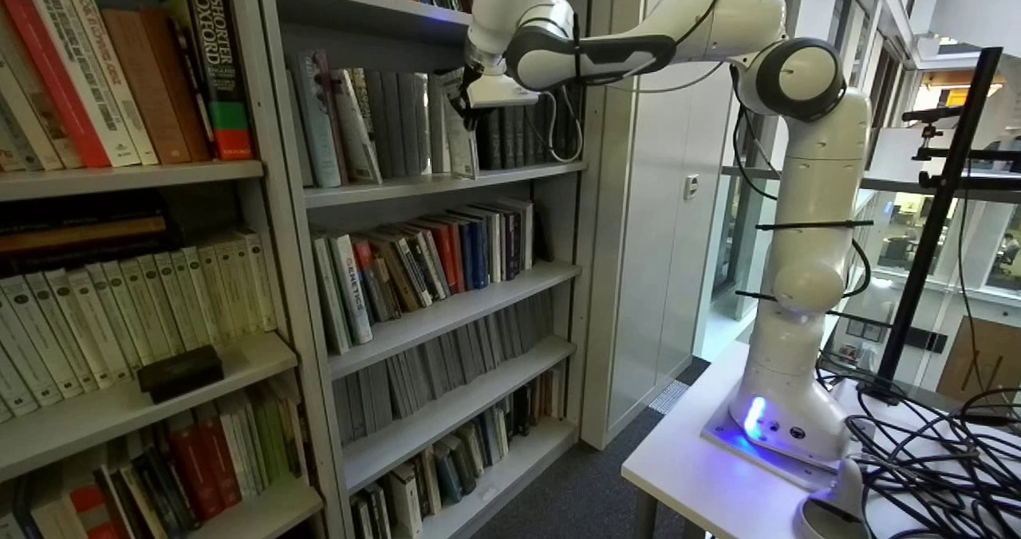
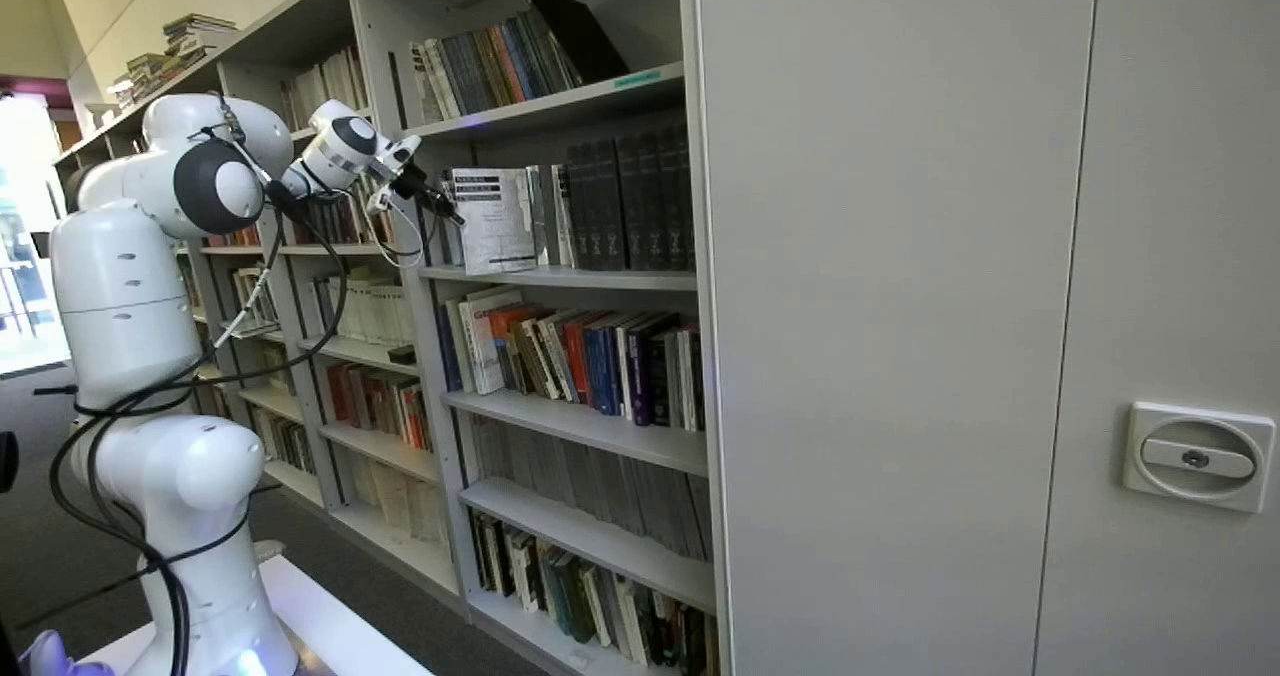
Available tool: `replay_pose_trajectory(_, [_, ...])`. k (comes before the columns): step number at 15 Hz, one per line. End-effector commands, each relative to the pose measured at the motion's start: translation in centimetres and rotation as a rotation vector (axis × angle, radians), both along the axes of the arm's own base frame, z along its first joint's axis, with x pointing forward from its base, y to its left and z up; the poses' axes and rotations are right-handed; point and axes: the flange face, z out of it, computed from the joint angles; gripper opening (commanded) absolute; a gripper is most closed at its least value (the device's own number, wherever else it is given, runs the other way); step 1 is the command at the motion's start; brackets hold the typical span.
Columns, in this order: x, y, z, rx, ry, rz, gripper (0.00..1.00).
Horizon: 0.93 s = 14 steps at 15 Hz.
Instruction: Pull out one of the books from the shelve and move it to the right on the same shelve
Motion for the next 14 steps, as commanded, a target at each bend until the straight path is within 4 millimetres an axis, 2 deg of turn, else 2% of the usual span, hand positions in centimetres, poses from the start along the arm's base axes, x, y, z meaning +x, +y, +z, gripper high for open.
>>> replay_pose_trajectory(1, [-0.2, -1.2, 1.3, -0.024, -0.034, -0.057, 0.02])
replay_pose_trajectory(14, [0.7, -3.1, 1.6, -0.106, -0.067, -0.277, 0.02])
